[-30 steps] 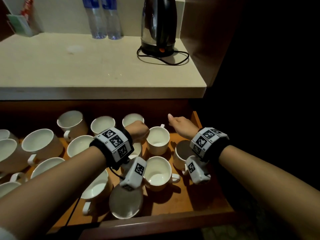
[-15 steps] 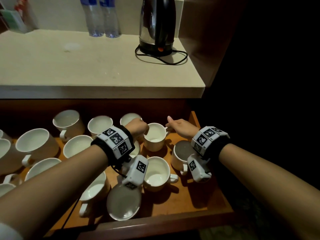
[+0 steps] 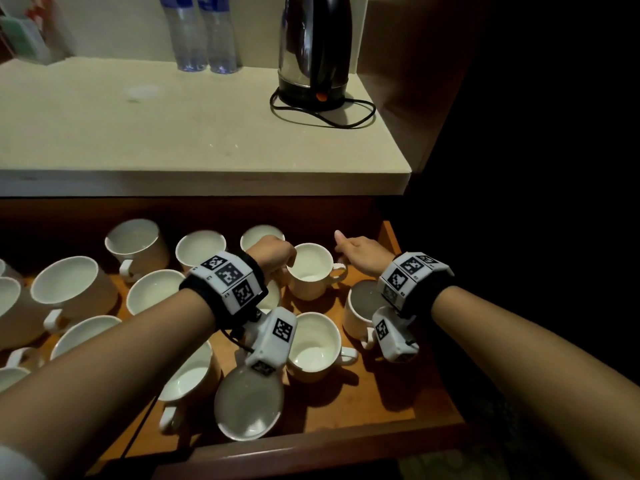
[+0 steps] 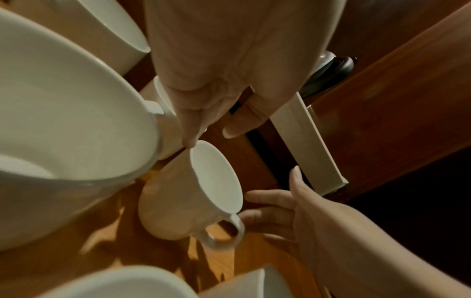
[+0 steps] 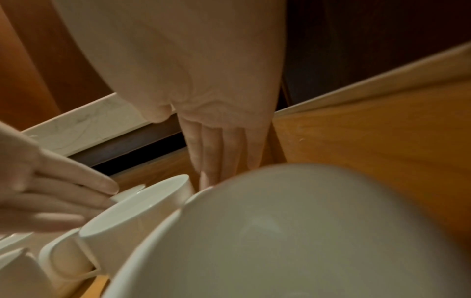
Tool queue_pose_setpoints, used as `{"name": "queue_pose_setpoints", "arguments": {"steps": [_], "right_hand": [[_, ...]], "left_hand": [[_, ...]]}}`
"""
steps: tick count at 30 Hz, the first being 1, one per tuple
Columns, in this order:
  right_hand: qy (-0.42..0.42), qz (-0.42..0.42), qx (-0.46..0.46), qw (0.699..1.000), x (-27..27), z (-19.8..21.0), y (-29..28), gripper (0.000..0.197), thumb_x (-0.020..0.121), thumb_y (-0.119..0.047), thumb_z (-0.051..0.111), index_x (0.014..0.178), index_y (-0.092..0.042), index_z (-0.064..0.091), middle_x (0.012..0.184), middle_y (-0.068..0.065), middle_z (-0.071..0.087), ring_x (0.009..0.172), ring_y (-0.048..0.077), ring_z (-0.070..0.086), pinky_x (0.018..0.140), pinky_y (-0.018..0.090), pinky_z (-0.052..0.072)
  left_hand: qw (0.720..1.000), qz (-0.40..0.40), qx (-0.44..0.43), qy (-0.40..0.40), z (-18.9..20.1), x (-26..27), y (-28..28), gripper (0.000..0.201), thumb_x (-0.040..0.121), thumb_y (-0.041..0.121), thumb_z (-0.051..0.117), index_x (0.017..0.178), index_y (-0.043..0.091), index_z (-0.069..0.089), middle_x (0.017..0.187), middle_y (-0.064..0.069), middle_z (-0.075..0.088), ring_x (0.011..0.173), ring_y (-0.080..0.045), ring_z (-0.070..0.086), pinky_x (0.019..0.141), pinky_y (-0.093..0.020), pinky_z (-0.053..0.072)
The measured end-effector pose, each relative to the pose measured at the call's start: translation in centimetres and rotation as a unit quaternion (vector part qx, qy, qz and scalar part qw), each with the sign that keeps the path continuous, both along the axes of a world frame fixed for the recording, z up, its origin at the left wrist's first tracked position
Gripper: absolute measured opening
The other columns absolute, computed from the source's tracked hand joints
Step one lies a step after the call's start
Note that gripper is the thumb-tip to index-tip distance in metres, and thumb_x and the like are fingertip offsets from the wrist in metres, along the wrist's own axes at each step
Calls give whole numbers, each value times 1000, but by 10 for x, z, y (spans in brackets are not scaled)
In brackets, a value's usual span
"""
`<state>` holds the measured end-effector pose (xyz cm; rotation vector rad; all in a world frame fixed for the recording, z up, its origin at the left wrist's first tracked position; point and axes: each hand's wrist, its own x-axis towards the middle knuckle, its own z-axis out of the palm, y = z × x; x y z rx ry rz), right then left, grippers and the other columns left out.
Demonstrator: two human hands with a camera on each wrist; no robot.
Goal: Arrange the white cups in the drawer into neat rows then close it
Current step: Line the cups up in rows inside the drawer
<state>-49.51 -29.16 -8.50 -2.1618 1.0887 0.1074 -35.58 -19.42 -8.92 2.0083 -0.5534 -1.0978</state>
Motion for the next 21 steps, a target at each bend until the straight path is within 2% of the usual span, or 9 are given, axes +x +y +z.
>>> {"name": "queue_pose_setpoints", "arguments": {"steps": [3, 6, 8, 13, 16, 19, 21], "right_hand": [[-20, -11, 15, 1000, -4, -2, 1, 62, 101, -47, 15, 131, -6, 51, 117, 11, 65, 116, 24, 56, 98, 34, 37], [-43, -23, 39, 998, -1, -5, 3, 63, 100, -49, 17, 135, -6, 46, 124, 14, 62, 115, 26, 58, 103, 39, 40], [-61, -35, 56, 996, 2, -7, 3, 62, 100, -50, 18, 131, -5, 49, 119, 15, 65, 106, 27, 63, 102, 41, 43], [-59, -42, 55, 996, 1, -7, 5, 61, 100, -49, 19, 129, -6, 52, 113, 14, 67, 101, 25, 65, 99, 39, 44], [-48, -33, 26, 998, 1, -6, 6, 59, 100, -49, 18, 130, -9, 50, 125, 11, 60, 111, 24, 58, 96, 35, 40], [-76, -23, 37, 996, 6, -4, 8, 57, 102, -45, 19, 139, -9, 43, 141, 9, 48, 129, 24, 45, 106, 35, 33], [-87, -18, 42, 995, 10, -5, 8, 57, 102, -45, 19, 134, -8, 48, 137, 10, 52, 127, 24, 48, 109, 38, 34]], "left_hand": [[1000, 1, 8, -9, -2, 1, -2, 12, 83, -6, 40, 80, -1, 50, 65, -12, 42, 57, -21, 45, 59, -29, 37], [999, -15, 29, 14, -3, 0, 3, 13, 82, -6, 39, 84, -2, 51, 67, -17, 49, 55, -25, 51, 71, -35, 48], [999, -22, 29, 23, -3, 0, 4, 14, 83, -6, 38, 83, -1, 51, 67, -18, 51, 57, -25, 54, 76, -36, 50], [1000, -17, 4, 10, 0, 2, 2, 18, 79, -9, 39, 78, 3, 52, 64, -13, 43, 54, -24, 46, 61, -30, 39], [1000, -2, 6, -5, -3, 6, 1, 17, 75, -11, 39, 72, 3, 49, 60, -12, 39, 52, -23, 41, 57, -27, 33], [1000, -8, 10, 12, -4, 4, 1, 16, 80, -7, 41, 85, 1, 55, 72, -14, 46, 63, -24, 48, 59, -28, 39], [1000, -16, 5, 17, -4, 3, -1, 18, 82, -6, 41, 90, 2, 56, 75, -13, 46, 66, -22, 49, 58, -26, 40]]}}
